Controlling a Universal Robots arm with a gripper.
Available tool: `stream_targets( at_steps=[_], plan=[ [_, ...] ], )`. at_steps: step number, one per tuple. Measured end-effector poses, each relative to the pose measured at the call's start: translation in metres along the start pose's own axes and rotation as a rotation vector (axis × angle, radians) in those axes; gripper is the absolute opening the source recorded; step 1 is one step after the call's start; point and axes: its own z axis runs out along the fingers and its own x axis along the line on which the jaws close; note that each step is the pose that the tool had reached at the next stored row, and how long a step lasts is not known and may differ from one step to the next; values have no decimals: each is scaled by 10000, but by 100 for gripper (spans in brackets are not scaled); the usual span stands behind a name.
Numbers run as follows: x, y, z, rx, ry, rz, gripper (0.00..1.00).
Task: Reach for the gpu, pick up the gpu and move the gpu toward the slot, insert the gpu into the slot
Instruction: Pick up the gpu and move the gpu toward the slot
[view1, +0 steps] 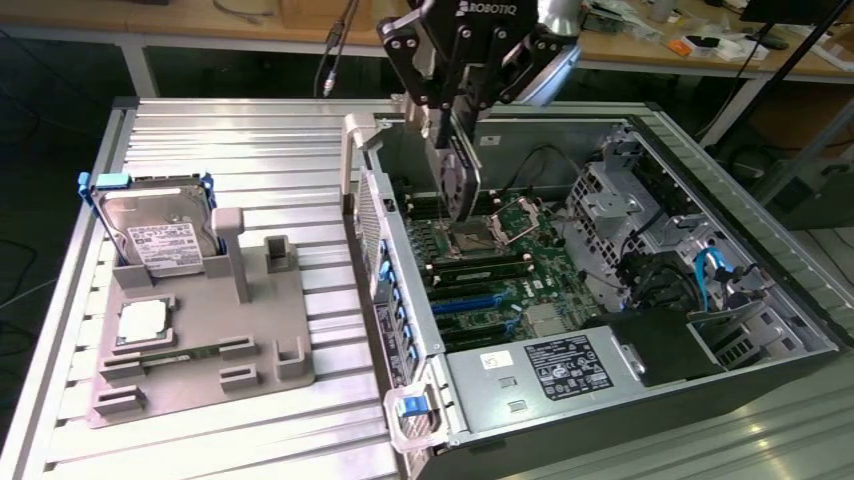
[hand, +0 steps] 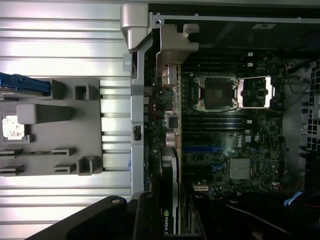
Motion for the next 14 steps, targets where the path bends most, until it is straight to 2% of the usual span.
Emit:
stream_targets(
  at_steps=[9, 14],
  plan=[
    [-405, -2, 20, 0, 0, 0, 27],
    [-665, -3, 33, 0, 0, 0, 27]
  ],
)
